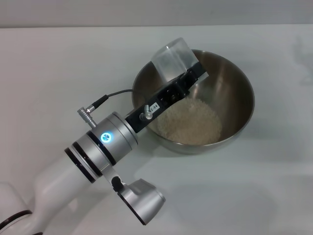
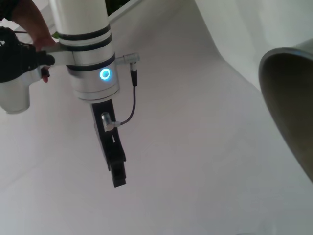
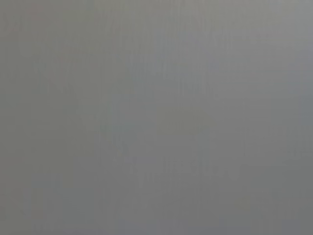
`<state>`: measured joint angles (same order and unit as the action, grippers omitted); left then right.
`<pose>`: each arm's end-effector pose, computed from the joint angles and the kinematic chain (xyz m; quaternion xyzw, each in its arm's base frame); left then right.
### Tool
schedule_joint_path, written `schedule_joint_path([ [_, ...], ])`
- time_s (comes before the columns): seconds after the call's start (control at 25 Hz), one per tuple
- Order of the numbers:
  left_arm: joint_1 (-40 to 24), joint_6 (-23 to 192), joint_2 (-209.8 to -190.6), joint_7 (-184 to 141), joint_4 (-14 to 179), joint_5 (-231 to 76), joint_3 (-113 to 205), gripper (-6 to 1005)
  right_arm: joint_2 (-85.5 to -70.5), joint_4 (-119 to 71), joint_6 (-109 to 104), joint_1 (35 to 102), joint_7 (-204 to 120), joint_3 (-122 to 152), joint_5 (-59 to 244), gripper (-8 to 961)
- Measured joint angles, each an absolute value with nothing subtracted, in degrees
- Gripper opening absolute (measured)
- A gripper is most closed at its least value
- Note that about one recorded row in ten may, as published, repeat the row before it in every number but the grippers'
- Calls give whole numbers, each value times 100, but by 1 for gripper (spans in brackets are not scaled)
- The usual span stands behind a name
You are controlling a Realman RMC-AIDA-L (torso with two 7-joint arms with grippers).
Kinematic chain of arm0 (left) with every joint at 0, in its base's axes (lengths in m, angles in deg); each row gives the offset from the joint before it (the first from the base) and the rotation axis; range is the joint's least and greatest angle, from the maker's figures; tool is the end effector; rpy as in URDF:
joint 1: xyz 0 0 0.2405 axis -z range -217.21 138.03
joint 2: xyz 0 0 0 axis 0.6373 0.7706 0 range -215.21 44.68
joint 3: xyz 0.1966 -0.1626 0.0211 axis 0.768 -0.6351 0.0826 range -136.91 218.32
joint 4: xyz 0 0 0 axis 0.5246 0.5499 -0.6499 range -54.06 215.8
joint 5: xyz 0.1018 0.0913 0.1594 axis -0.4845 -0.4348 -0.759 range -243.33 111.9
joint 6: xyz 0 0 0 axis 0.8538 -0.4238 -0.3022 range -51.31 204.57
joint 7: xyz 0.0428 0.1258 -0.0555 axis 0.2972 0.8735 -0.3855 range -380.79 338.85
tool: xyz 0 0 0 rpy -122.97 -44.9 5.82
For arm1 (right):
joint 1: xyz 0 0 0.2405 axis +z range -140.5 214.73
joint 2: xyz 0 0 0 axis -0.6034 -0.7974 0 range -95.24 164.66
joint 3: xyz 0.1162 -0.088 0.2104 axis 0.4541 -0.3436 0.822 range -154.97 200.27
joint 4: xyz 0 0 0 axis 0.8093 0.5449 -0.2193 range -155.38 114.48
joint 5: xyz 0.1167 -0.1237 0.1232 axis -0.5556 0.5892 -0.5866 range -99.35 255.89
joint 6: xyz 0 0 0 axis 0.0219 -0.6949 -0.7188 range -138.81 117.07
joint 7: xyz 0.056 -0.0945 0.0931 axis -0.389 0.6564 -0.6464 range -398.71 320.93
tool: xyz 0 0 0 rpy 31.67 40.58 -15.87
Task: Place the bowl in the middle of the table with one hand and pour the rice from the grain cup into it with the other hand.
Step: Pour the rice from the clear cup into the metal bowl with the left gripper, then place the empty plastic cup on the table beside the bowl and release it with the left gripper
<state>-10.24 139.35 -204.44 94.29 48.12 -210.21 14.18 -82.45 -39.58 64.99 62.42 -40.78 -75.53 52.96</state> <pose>-0.1682 0.2923 -0.1261 -0.4897 0.7019 0.0740 0.5120 0.2835 0.3619 0.0641 -0.5953 0.0872 0.3869 0.6988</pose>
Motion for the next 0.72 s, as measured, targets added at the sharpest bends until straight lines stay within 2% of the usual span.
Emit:
schedule_joint_path([
  [0.4,-1069,13911,-20445,9303,4699,-20987,1751,64,-8266,-3936,6639,6206,-4085,-7551,5296,433],
  [0.56,-1131,13952,-20445,8599,4613,-20970,1395,65,-8276,-3934,6654,6192,-4087,-7552,5296,433],
  [0.72,-1315,14036,-20445,6287,4306,-20851,659,67,-8283,-3934,6656,6179,-4089,-7552,5296,434],
])
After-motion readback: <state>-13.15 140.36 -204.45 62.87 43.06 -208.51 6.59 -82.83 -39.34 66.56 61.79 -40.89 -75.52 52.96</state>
